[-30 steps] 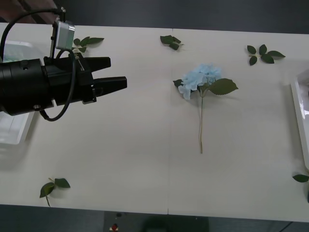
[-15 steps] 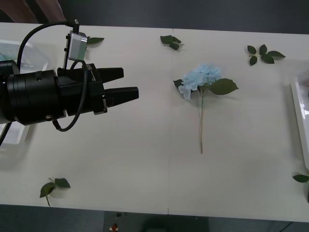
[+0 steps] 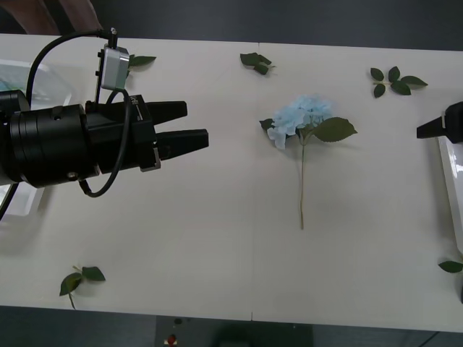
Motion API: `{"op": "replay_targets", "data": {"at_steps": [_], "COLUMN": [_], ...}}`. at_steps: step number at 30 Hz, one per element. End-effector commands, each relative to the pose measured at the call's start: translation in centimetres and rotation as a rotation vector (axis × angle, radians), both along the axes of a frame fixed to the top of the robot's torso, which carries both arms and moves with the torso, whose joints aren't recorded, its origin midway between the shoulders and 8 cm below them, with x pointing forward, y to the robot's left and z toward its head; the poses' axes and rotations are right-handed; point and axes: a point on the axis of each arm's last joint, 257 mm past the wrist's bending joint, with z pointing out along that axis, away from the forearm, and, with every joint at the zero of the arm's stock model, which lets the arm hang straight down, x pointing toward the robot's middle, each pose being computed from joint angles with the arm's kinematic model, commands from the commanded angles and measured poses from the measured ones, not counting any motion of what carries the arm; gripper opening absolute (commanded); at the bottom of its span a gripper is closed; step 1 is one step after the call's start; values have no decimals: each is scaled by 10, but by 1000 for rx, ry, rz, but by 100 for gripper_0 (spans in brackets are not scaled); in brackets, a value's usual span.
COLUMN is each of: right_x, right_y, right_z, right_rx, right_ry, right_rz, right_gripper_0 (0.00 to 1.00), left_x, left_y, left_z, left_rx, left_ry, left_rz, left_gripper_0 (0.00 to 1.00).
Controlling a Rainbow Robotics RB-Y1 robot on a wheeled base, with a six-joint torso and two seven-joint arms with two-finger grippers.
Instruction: Put the red flowers into the right box and the blue flowers into the left box
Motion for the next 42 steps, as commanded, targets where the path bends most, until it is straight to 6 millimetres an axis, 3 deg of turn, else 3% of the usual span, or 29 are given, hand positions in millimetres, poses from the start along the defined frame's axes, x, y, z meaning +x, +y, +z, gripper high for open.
{"op": "replay_targets", "data": {"at_steps": [1, 10, 20, 28, 34, 42], "right_x": [19, 40, 57, 74, 92, 97], "right_y": [35, 93, 161, 200, 218, 217], "right_z": [17, 2, -36, -66, -84, -110], "right_rx": [39, 18, 29, 29, -14, -87], "right_ry": [-34, -60, -112, -112, -123, -107], "right_rz": [-13, 72, 145, 165, 166, 144], "right_gripper_0": [100, 100, 100, 100, 100, 100], "left_x": [-12, -14, -17, -16, -16, -16], "left_y": [-4, 0, 0, 2, 2, 2], "left_z": [-7, -4, -4, -5, -5, -5], "left_rx": [41, 45, 45, 49, 49, 49], "left_ry": [-17, -13, -14, -10, -10, -10], "left_rz": [-32, -39, -49, -47, -47, -47], "left_gripper_0": [100, 100, 100, 100, 100, 100]}}
